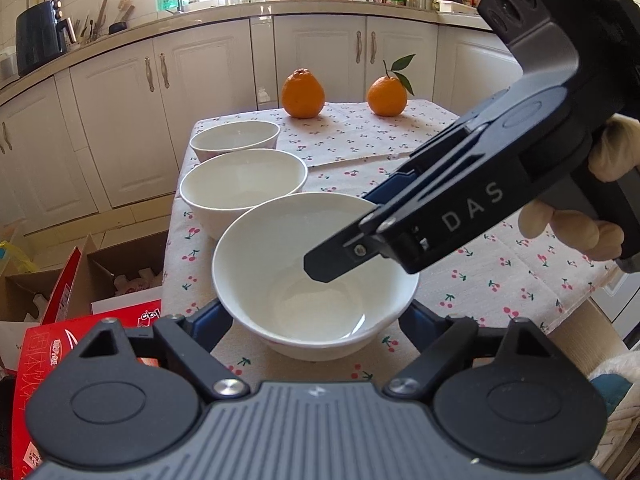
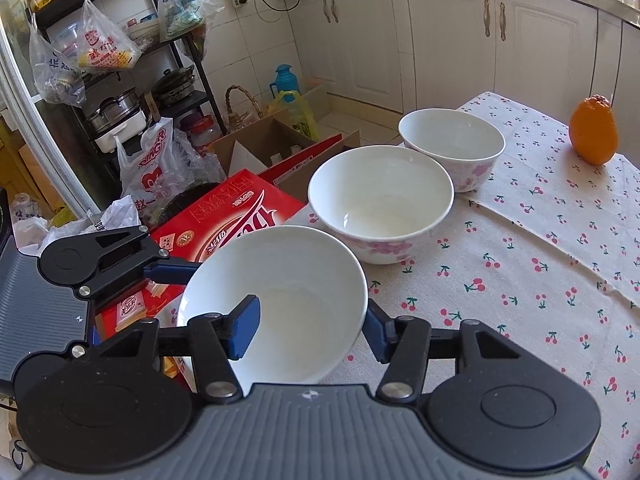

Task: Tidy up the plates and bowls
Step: 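Lift the white bowl with the right gripper and carry it across the table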

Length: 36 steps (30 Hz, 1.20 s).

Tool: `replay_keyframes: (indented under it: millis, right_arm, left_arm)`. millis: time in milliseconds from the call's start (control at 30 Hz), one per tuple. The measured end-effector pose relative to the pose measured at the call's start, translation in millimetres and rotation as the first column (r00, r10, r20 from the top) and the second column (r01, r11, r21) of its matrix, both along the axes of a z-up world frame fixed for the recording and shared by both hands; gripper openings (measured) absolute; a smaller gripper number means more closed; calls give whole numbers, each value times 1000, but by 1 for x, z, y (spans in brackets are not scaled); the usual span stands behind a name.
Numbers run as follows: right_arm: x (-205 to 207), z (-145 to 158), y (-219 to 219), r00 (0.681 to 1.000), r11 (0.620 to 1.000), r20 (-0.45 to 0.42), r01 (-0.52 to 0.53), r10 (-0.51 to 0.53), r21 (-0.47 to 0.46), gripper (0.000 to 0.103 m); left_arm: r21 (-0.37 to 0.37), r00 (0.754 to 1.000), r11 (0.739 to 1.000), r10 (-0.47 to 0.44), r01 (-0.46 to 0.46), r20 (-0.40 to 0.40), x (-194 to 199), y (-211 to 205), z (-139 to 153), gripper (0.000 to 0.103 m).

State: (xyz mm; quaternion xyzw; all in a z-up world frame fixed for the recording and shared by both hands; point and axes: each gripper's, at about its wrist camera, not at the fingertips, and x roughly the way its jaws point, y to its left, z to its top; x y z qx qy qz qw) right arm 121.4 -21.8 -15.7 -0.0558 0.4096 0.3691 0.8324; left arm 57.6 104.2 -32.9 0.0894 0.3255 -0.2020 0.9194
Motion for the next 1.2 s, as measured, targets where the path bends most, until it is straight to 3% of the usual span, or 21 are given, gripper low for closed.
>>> replay_keyframes:
  millis: [767,1200]
  right_arm:
    - [-11,5,-101,977,976,23,213,-214,44,61]
    - [-6,-6,-125,961,959,-3,278,-278,57,61]
  left_arm:
    - [2,981,981,-195,195,-6,21,-84,6,89]
    - [-7,970,971,-240,240,-33,35,-104,0,89]
